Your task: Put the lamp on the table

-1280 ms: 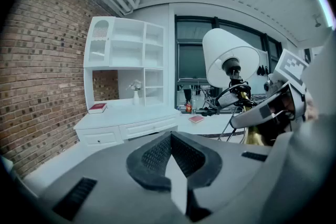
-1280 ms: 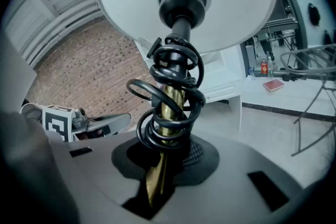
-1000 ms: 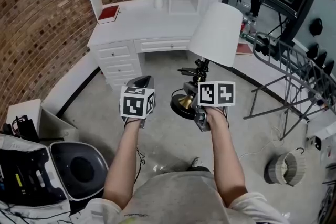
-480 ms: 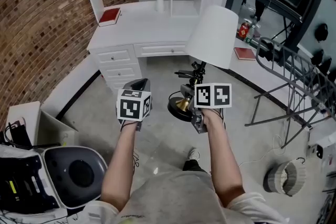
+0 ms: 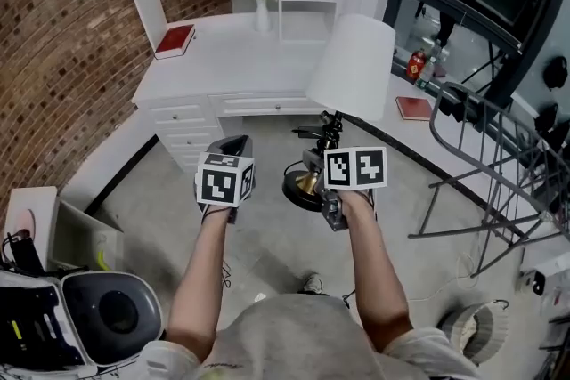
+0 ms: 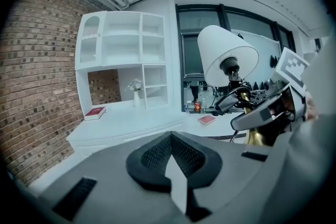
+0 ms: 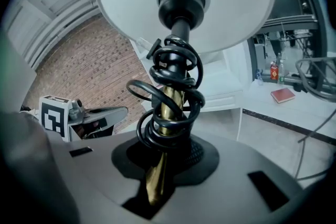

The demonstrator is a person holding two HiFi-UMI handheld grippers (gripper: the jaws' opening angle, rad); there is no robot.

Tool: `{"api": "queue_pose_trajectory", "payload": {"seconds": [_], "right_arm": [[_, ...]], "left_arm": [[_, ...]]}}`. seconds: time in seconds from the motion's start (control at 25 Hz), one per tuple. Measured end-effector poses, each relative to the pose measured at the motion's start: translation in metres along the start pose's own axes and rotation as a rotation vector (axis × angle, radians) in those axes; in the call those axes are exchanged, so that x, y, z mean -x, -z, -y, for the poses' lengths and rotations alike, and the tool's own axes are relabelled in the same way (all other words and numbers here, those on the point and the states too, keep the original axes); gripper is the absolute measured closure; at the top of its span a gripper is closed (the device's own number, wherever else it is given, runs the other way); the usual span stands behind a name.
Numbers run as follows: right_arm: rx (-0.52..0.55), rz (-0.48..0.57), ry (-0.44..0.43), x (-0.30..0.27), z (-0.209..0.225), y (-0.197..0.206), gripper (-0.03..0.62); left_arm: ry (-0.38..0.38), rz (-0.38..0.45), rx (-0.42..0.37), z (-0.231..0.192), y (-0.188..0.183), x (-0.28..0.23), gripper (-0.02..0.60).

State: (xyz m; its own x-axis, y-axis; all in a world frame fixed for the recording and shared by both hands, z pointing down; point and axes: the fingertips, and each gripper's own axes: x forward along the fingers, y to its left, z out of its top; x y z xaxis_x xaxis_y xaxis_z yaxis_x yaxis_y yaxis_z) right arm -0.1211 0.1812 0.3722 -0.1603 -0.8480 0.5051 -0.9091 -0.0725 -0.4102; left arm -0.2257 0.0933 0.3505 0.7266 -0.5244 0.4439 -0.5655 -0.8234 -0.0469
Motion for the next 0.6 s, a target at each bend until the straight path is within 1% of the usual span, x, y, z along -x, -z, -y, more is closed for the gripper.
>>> {"api": "queue_pose_trajectory", "payload": {"seconds": [0.2, 0.36, 0.6], "right_arm": [[0.011, -0.012, 0.010, 0.000, 0.048, -0.026, 0.514], [0.009, -0.010, -0.001, 0.001, 0.075, -0.039, 0.516], [0.010, -0.015, -0.007, 0.002, 0.104, -0.049, 0.516]], "left_arm": [[0.005, -0.006, -0.017, 0.023, -0.027, -0.043, 0.588], [0.000, -0.018, -0.017, 0.038, -0.034, -0.068, 0.588], [-0.001, -0.032, -0.033, 0.057, -0.044, -0.094, 0.588]]}}
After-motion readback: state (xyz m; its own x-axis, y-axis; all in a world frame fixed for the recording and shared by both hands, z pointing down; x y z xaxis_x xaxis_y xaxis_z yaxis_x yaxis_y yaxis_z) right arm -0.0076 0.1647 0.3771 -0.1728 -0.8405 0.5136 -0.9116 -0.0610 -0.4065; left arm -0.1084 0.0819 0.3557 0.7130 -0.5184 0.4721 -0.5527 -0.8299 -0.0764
